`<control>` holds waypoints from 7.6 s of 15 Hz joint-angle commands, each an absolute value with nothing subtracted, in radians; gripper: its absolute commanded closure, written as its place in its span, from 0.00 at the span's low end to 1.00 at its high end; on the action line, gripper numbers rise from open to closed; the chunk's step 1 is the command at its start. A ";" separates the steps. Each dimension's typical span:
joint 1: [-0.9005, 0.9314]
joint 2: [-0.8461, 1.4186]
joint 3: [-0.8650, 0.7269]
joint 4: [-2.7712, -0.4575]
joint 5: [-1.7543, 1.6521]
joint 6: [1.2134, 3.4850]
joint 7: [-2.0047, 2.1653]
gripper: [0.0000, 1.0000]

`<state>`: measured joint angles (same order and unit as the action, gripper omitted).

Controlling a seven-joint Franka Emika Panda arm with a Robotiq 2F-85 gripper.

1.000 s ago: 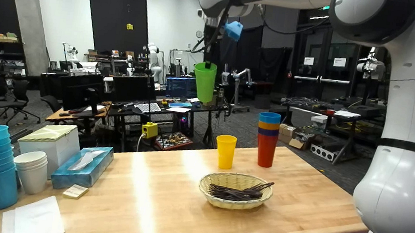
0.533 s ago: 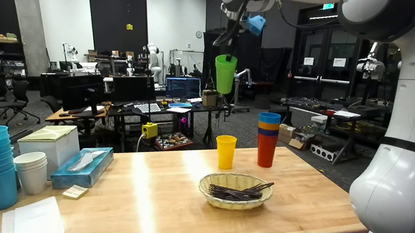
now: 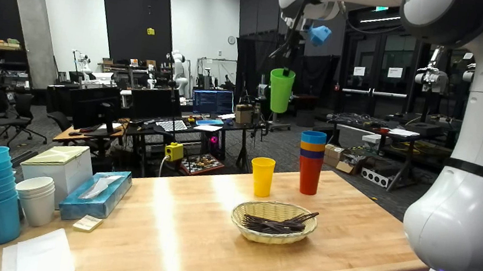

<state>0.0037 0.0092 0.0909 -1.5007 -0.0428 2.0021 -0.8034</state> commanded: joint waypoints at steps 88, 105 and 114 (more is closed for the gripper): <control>0.121 0.121 0.099 -1.801 0.065 2.038 -1.016 0.00; 0.088 0.177 0.129 -1.898 0.068 2.146 -1.096 0.00; 0.086 0.209 0.132 -1.918 0.059 2.180 -1.091 0.00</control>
